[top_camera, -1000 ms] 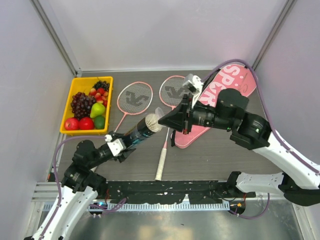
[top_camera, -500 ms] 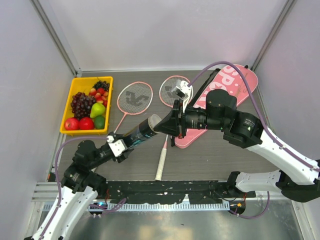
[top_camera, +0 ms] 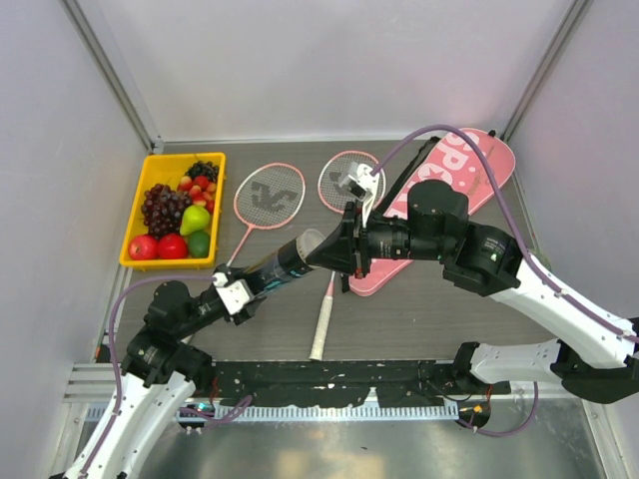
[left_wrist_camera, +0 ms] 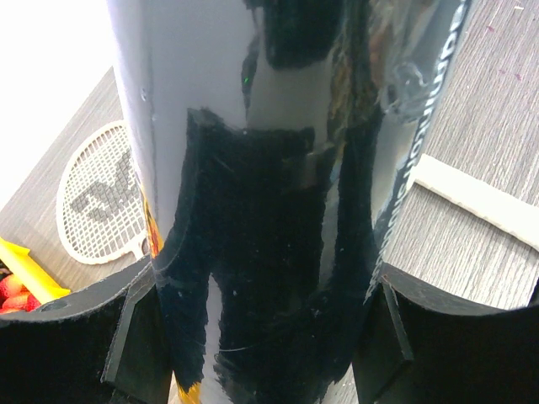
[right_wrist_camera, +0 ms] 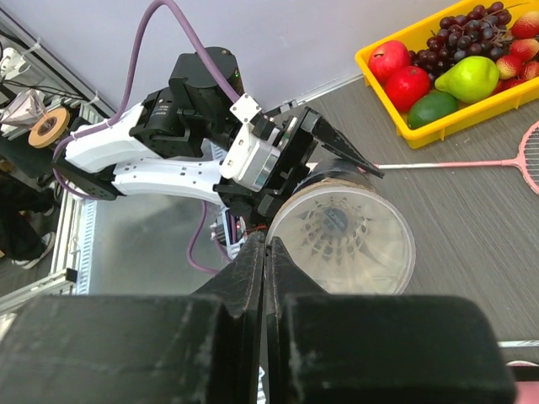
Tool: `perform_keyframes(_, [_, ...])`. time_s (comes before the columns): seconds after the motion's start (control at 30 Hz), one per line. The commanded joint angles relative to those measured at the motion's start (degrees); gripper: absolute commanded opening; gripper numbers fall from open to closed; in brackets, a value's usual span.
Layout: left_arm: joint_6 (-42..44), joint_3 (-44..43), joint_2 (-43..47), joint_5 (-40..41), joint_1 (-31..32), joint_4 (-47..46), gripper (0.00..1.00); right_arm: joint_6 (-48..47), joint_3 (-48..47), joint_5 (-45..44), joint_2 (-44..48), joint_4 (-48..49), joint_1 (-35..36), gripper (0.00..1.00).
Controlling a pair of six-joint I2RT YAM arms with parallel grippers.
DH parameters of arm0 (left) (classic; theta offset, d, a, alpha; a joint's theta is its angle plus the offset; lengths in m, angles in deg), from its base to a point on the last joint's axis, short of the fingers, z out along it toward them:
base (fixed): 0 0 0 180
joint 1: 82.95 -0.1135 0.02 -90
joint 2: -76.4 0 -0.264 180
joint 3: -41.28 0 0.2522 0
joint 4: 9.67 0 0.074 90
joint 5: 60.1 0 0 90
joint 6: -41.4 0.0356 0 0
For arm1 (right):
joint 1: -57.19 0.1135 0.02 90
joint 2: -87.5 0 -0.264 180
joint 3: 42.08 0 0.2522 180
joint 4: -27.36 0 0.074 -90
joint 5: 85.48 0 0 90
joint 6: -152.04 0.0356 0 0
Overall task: Pack up the badminton gear
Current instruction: Close the lid on the shuttle tube.
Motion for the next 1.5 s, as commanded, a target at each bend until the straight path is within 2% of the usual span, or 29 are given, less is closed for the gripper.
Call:
perform_keyframes(0.0, [0.5, -2.6, 0.9, -0.2, 0.2, -3.4, 0.00, 0.3, 1.1, 1.1, -0.2, 1.6, 0.3, 0.06])
perform_keyframes(0.7, [2.4, -0.9, 3.6, -1.8, 0.2, -6.0, 0.00, 2.6, 4.8, 3.0, 0.5, 5.5, 0.3, 0.06])
perform_keyframes(0.8, [2.3, -0.6, 4.1, -2.2, 0.2, -6.1, 0.00, 3.7, 4.0, 1.7, 1.1, 5.5, 0.3, 0.19])
perform_keyframes(0.93, [2.3, -0.4, 4.4, -2.4, 0.2, -6.1, 0.00, 4.0, 3.6, 1.1, 1.6, 5.6, 0.3, 0.29])
perform_keyframes(1.0, [2.2, -0.3, 4.5, -2.4, 0.2, -6.3, 0.00, 4.3, 3.6, 0.9, 1.7, 5.6, 0.3, 0.30])
perform_keyframes(1.13, [2.3, 0.0, 4.4, -2.4, 0.2, -6.4, 0.00, 4.6, 4.0, 0.8, 2.5, 6.6, 0.3, 0.26])
perform_keyframes(1.3, [2.3, 0.0, 4.6, -2.2, 0.2, -6.4, 0.00, 4.7, 3.3, 0.9, 2.4, 6.9, 0.3, 0.14])
perform_keyframes(1.47, [2.0, 0.3, 4.5, -2.4, 0.2, -6.9, 0.00, 6.0, 4.1, 2.8, 2.3, 8.9, 0.3, 0.08])
